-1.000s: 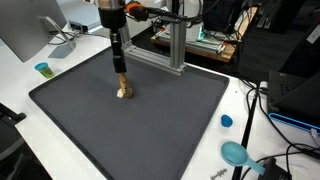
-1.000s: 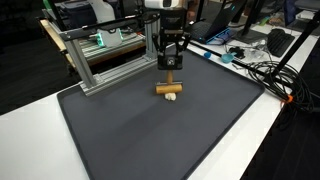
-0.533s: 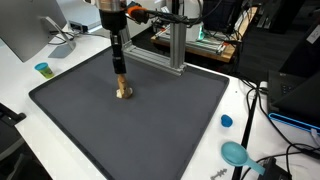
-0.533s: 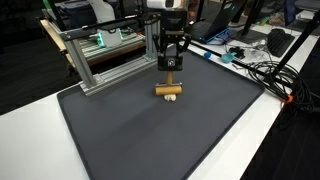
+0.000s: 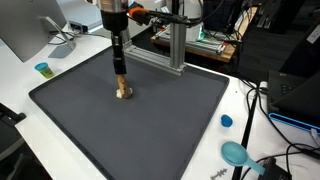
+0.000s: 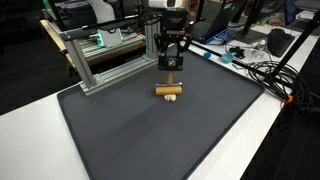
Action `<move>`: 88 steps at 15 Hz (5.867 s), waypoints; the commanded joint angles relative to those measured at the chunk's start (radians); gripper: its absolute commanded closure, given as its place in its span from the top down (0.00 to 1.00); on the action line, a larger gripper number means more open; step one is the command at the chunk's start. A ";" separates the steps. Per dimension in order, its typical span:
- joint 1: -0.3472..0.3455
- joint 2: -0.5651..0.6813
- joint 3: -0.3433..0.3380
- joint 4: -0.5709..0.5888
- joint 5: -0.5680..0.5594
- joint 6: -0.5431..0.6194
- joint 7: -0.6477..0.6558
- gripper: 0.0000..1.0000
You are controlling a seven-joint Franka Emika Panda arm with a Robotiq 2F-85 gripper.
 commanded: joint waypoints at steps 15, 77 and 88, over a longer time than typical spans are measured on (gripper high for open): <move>0.030 0.095 -0.041 0.087 -0.079 0.026 0.153 0.21; -0.064 -0.239 0.028 0.038 0.173 -0.163 -0.722 0.21; -0.038 -0.211 0.086 0.046 0.147 -0.192 -0.889 0.21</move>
